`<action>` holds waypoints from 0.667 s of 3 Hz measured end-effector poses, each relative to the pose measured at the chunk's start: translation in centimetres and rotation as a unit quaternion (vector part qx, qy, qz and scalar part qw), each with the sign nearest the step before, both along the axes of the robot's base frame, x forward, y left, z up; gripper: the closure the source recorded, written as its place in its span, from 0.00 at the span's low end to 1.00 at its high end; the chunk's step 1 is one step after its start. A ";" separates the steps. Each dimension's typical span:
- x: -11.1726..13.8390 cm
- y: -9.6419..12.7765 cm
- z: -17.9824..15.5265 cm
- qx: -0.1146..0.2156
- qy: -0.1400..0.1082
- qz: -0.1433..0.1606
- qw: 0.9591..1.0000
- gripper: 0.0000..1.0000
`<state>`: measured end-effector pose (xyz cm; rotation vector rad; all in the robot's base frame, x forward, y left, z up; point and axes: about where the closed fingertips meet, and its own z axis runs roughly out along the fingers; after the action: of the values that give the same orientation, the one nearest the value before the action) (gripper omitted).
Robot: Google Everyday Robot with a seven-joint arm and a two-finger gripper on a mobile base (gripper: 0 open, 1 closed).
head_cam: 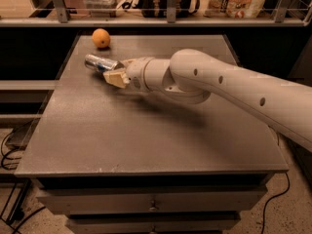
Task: Move redbull can near orange
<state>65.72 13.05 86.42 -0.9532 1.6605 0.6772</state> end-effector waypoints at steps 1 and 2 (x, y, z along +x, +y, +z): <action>3.3 -0.3 -0.1 -0.006 0.010 -0.004 1.000 1.00; 6.9 -0.8 -0.8 -0.014 0.021 -0.012 1.000 1.00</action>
Offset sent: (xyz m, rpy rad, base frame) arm 0.1152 -0.0226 -0.0153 -0.0480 0.0674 -0.0535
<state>72.61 12.20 85.67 -0.9442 1.7194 0.6635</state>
